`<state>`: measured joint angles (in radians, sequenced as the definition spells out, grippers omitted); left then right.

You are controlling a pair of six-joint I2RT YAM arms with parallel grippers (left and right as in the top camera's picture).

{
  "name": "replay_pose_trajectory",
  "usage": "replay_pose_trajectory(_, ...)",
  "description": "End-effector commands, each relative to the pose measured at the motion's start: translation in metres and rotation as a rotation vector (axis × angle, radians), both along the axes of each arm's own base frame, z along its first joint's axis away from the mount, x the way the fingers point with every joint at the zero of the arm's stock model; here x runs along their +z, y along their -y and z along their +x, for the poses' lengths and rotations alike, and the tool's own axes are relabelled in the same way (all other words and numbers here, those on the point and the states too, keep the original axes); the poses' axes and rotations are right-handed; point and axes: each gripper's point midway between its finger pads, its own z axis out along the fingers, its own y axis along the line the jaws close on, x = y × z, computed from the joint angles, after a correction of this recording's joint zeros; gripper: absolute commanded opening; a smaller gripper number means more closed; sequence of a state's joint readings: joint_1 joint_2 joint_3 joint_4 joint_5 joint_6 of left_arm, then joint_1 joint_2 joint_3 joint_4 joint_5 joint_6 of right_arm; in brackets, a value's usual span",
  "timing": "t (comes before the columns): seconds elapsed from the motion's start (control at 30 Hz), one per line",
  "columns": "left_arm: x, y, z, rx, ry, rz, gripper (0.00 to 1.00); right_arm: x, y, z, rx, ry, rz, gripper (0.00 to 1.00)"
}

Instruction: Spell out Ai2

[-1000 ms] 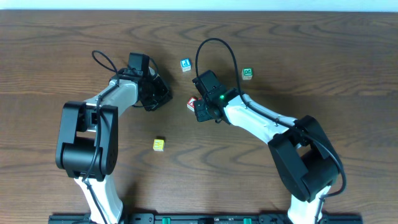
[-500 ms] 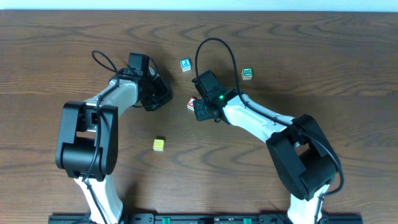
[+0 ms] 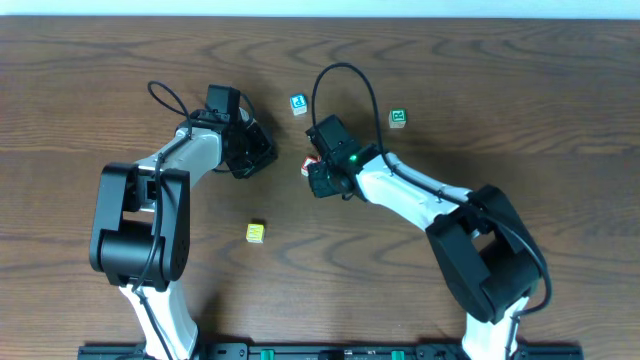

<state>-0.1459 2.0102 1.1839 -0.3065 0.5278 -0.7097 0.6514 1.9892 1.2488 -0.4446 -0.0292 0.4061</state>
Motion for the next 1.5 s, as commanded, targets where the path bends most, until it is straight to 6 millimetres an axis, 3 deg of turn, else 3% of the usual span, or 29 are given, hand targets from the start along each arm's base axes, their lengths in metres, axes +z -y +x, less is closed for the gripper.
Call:
replay_pose_trajectory(0.0, 0.008, 0.001, 0.0, -0.008, 0.019, -0.006, 0.06, 0.0, -0.015, -0.008, 0.022, -0.007, 0.016, 0.01)
replay_pose_trajectory(1.3, 0.008, 0.001, 0.001, -0.009, 0.02, -0.005, 0.06, 0.01, -0.016, 0.016, -0.03, 0.121, -0.002, 0.02)
replay_pose_trajectory(1.4, 0.01, 0.004, 0.0, -0.015, 0.021, -0.017, 0.06, 0.022, -0.024, 0.011, -0.007, 0.084, 0.032, 0.01)
replay_pose_trajectory(1.47, 0.01, 0.006, 0.0, -0.019, 0.023, -0.023, 0.06, 0.048, -0.026, 0.007, -0.015, 0.065, 0.051, 0.02)
